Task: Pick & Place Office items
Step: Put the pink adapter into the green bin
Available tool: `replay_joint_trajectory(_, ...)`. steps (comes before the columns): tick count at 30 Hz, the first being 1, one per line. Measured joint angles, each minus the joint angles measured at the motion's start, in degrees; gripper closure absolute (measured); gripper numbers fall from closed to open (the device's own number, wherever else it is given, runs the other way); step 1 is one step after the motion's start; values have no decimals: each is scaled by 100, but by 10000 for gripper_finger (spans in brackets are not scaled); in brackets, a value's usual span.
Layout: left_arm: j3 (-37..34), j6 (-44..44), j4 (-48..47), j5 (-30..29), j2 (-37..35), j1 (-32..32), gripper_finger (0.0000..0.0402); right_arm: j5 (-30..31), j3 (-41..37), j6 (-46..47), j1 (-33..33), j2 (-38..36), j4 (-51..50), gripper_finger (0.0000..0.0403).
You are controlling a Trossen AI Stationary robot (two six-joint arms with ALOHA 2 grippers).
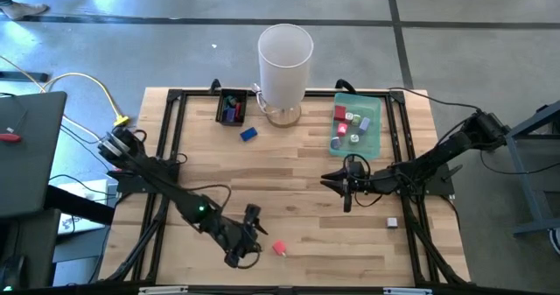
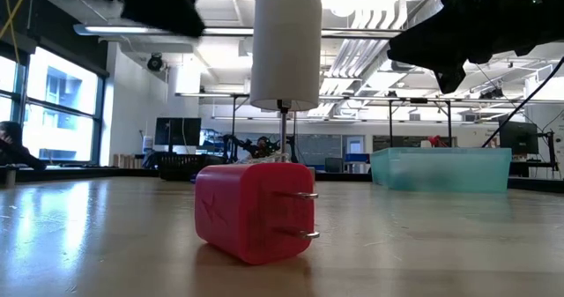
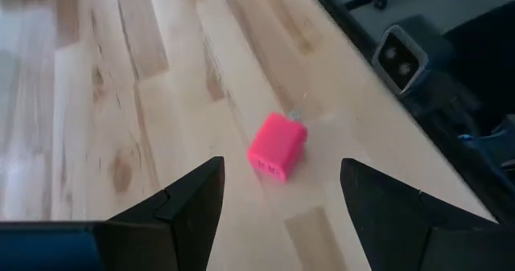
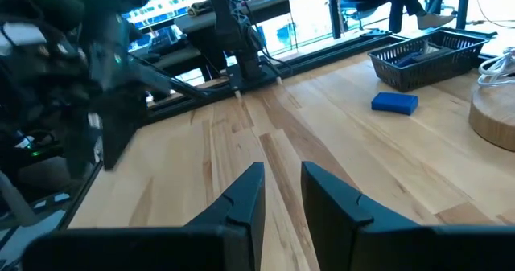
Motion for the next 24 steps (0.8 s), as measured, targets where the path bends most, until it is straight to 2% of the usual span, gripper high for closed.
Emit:
replay_joint_trajectory(6,-6,-34,599,95,481,210,160,-19,0,20,0,0,64,333)
replay_joint_trajectory(13,-4,-36,1007,1101,837,511,160,-165,0,164,0,0,63,333)
replay_joint_trajectory(20,-11,-4,1280,1261,1278,770,161,-283,0,169,2,3,59,333)
replay_joint_trajectory(24,-10,73,1581,1669,1433,872,161,-281,0,168,0,3,37,333)
